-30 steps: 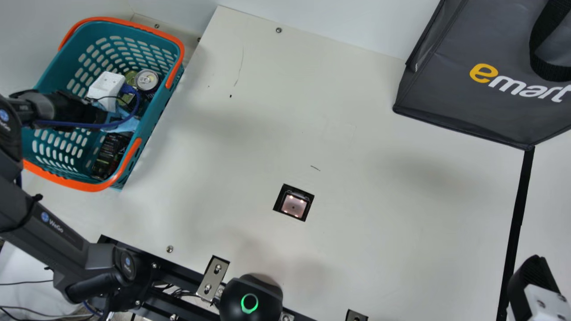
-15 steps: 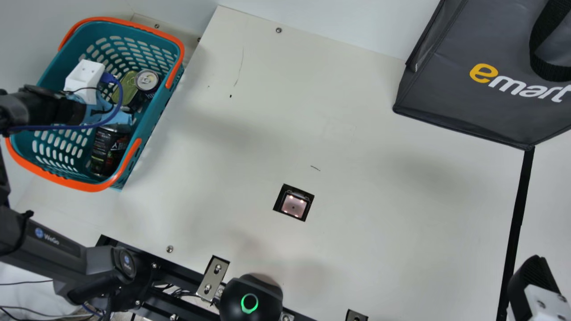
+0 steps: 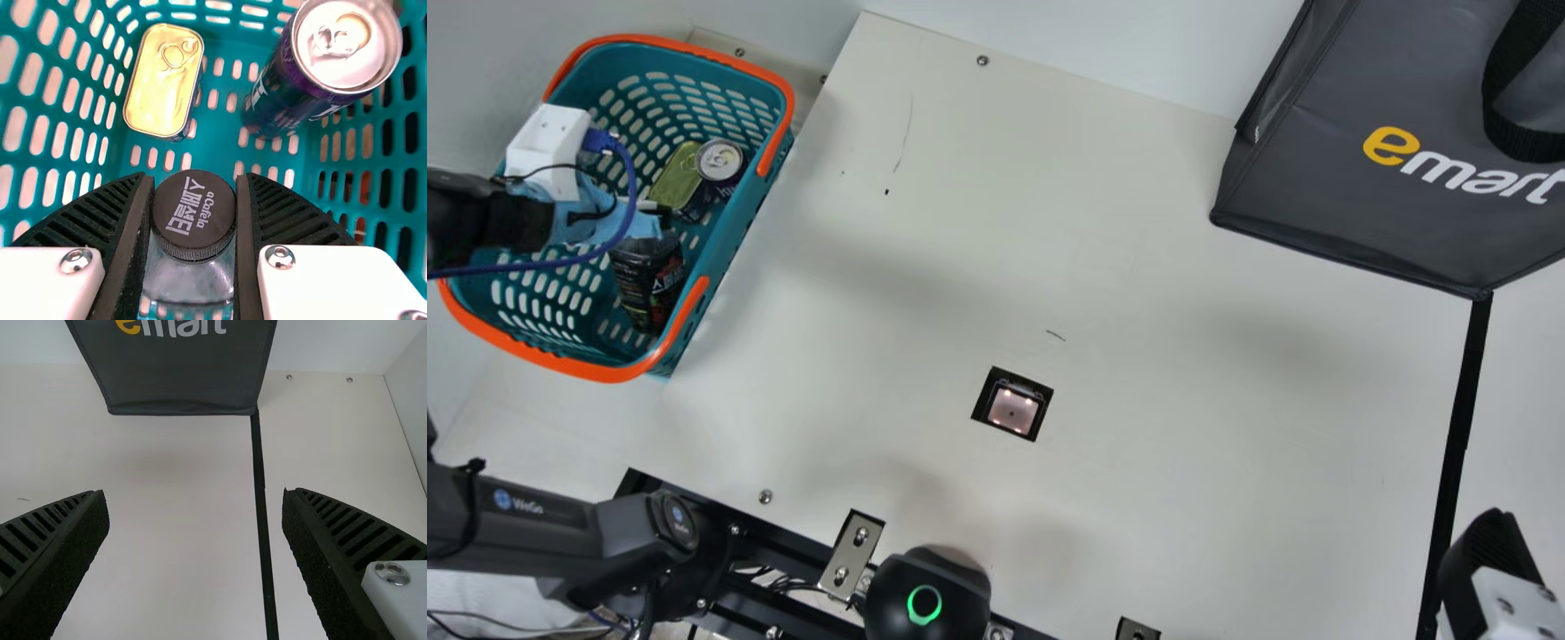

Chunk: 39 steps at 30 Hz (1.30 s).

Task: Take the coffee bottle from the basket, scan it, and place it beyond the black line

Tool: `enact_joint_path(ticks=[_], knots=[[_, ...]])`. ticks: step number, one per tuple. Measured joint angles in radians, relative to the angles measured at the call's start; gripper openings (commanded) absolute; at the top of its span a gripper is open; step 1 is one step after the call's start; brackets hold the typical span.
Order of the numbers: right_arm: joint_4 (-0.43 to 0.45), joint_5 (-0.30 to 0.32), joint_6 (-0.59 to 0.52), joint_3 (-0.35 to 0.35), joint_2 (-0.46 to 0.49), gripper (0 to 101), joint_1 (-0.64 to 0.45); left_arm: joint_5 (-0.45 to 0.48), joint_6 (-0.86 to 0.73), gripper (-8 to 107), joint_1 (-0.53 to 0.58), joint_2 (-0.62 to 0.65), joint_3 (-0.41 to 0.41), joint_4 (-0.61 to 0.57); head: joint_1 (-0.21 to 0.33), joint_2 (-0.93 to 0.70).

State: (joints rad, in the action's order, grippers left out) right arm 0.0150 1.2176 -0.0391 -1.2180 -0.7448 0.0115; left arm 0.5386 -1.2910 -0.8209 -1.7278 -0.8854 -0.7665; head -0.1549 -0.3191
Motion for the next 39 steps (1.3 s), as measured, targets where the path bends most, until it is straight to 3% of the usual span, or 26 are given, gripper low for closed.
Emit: enact_joint_path(ticks=[15,39], knots=[[0.0,0.0,0.0,0.0,0.0,91,0.0,0.149,-0.037,10,-0.097,0.136,0.016,0.023,0.0,0.0],[0.0,0.0,0.0,0.0,0.0,91,0.0,0.375,-0.07,10,-0.164,0.265,-0.132,0.032,0.0,0.0]])
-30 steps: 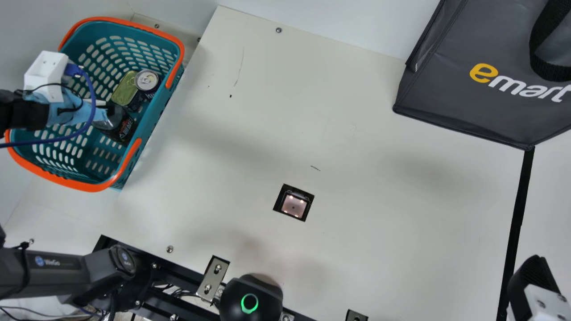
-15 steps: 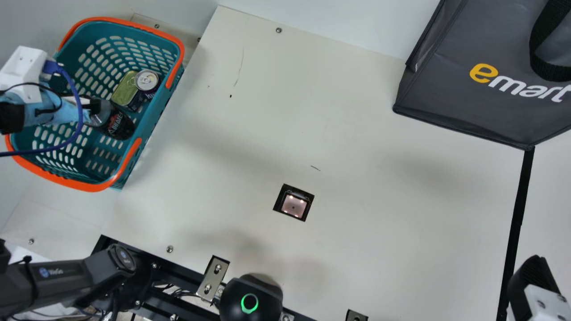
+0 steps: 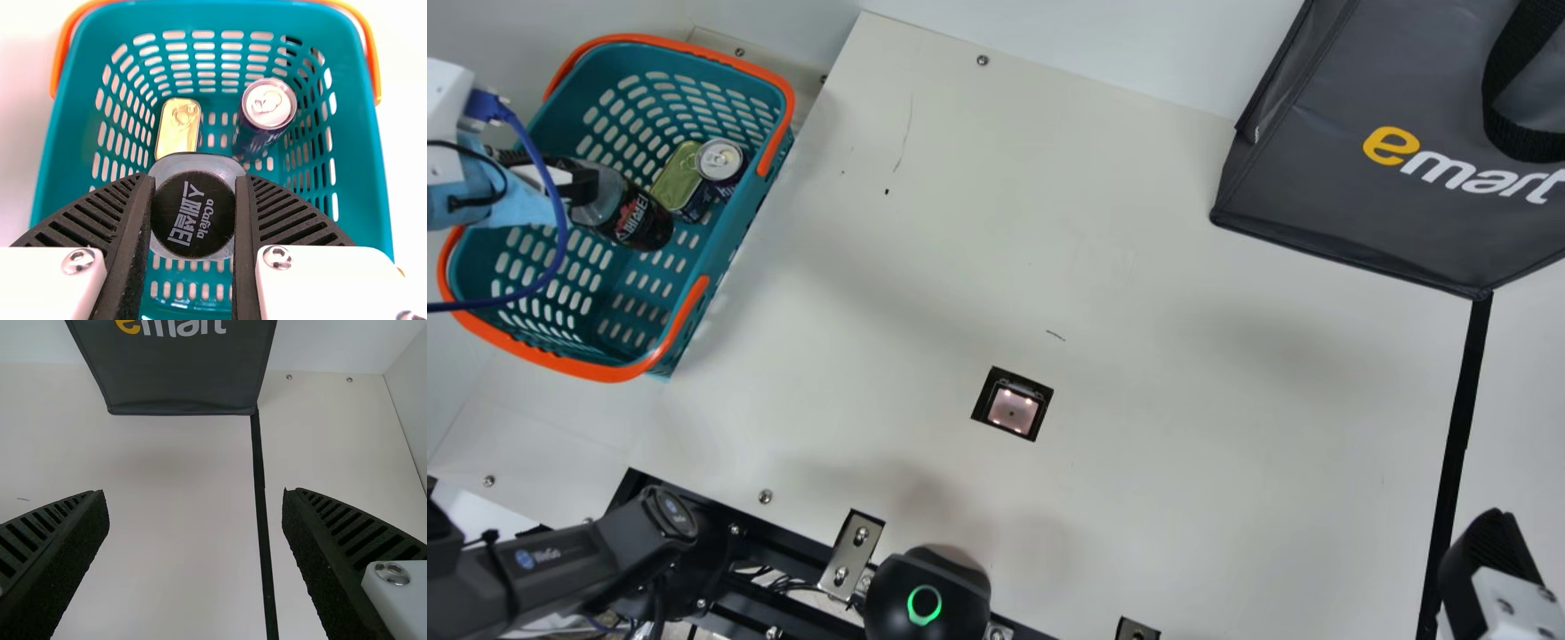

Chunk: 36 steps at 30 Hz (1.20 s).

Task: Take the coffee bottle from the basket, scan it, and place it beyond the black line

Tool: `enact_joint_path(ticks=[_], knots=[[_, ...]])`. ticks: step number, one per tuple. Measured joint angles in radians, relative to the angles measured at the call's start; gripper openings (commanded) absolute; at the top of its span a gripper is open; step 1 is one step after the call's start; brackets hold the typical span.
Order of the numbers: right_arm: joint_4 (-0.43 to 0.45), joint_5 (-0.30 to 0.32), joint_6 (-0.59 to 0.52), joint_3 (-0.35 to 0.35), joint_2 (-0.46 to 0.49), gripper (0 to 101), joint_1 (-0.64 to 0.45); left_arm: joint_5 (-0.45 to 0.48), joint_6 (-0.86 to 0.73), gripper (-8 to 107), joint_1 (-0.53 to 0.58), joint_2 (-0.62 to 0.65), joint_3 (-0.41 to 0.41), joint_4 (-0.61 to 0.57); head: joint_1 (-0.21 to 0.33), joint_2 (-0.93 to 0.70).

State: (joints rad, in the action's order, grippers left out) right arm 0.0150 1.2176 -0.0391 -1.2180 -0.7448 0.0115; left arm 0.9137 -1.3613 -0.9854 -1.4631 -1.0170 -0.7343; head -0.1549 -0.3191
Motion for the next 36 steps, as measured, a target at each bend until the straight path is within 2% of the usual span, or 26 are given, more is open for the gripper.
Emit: enact_joint_path(ticks=[15,36], knots=[[0.0,0.0,0.0,0.0,0.0,91,0.0,0.173,0.042,10,0.006,0.099,-0.105,-0.02,0.0,0.0],[0.0,-0.001,0.0,0.0,0.0,91,0.0,0.303,0.129,10,0.084,0.182,-0.251,-0.067,0.0,0.0]])
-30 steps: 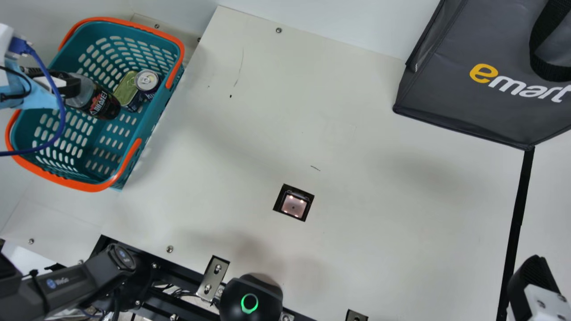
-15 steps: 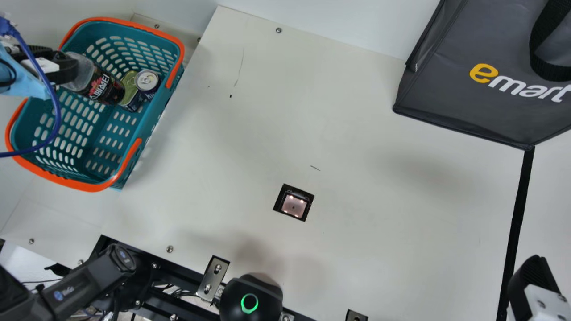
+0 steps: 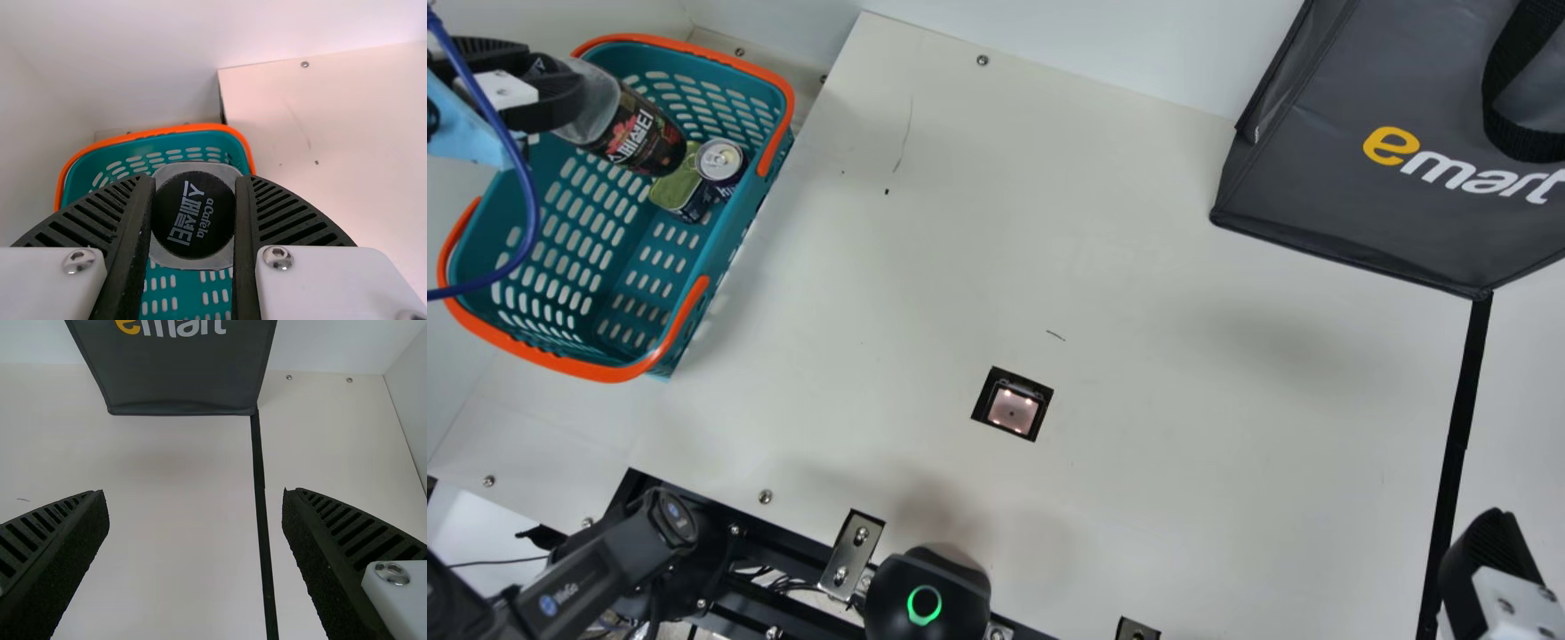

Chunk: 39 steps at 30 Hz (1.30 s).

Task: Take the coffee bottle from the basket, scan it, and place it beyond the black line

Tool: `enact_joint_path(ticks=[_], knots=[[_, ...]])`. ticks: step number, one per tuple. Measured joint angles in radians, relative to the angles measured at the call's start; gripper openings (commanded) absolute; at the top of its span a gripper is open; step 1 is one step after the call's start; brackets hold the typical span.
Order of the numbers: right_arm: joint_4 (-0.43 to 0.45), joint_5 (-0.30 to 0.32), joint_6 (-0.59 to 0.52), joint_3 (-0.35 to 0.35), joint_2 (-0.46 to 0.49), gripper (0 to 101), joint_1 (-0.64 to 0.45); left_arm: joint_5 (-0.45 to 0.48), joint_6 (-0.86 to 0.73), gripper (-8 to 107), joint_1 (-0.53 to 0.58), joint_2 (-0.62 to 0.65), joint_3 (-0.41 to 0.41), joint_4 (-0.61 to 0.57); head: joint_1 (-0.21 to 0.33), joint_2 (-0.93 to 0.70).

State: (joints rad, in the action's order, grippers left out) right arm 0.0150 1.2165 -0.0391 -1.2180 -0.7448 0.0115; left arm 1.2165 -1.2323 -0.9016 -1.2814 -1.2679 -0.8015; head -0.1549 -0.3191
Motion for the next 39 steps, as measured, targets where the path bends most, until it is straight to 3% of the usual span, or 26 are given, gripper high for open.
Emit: enact_joint_path(ticks=[14,39], knots=[[0.0,0.0,0.0,0.0,0.0,91,0.0,-0.009,0.098,10,0.171,0.126,0.059,0.042,0.0,0.0],[0.0,0.001,0.0,0.0,0.0,91,0.0,-0.137,0.342,10,0.714,0.263,0.182,0.206,0.002,0.0]])
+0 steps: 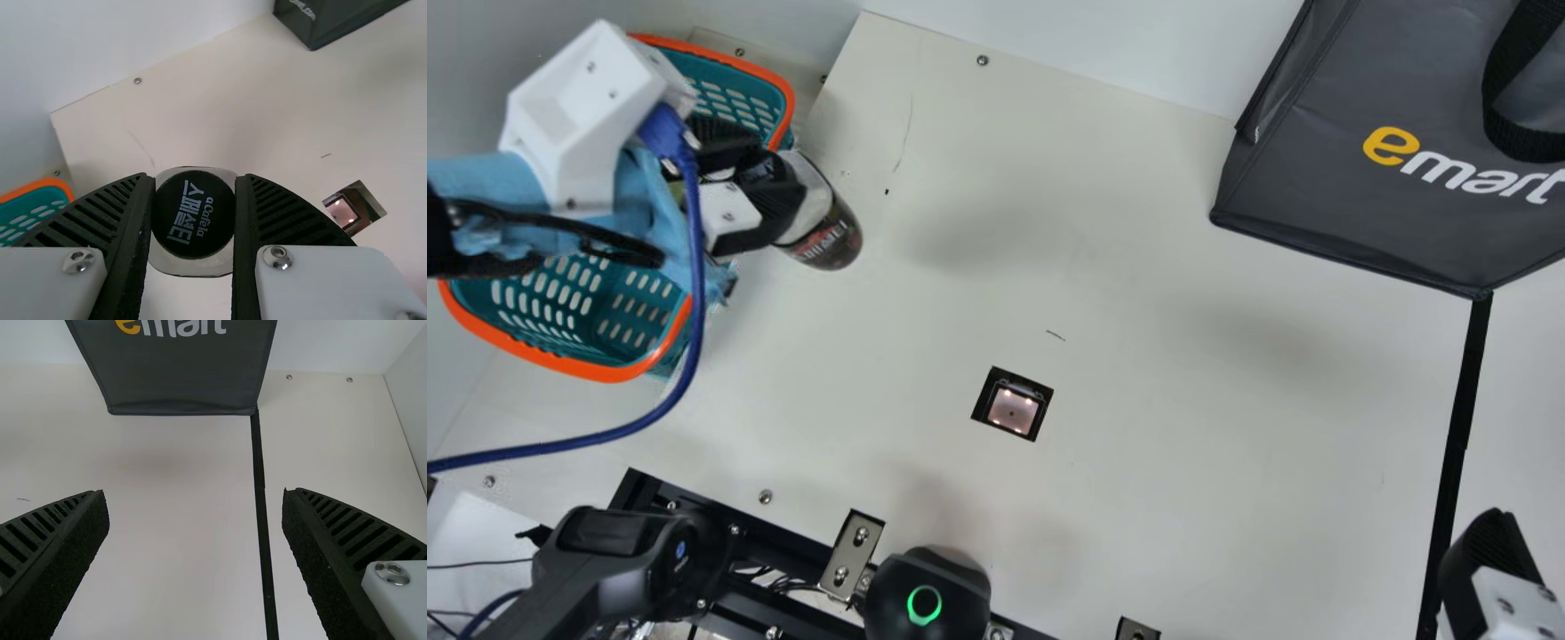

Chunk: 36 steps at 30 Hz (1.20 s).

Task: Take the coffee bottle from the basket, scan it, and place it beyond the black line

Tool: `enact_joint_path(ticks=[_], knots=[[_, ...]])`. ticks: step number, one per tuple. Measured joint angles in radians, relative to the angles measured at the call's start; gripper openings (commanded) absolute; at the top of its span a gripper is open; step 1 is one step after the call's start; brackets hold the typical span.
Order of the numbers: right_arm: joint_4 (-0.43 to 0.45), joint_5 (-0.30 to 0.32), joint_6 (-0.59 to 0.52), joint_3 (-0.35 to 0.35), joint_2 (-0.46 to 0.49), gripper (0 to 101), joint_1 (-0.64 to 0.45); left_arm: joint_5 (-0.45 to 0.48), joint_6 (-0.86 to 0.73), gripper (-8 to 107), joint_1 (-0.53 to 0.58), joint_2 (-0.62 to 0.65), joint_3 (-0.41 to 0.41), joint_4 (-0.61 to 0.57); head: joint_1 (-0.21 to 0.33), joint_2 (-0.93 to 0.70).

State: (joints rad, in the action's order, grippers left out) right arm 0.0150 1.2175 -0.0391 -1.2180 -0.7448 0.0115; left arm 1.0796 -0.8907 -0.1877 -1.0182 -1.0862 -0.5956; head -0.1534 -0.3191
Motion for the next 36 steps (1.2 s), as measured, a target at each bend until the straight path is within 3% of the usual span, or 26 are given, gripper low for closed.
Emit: enact_joint_path(ticks=[15,36], knots=[[0.0,0.0,0.0,0.0,0.0,91,0.0,-0.052,-0.009,10,0.293,-0.046,0.018,0.022,-0.002,0.0],[0.0,0.0,0.0,0.0,0.0,91,0.0,-0.107,-0.178,10,0.436,-0.128,0.085,-0.048,-0.002,0.0]])
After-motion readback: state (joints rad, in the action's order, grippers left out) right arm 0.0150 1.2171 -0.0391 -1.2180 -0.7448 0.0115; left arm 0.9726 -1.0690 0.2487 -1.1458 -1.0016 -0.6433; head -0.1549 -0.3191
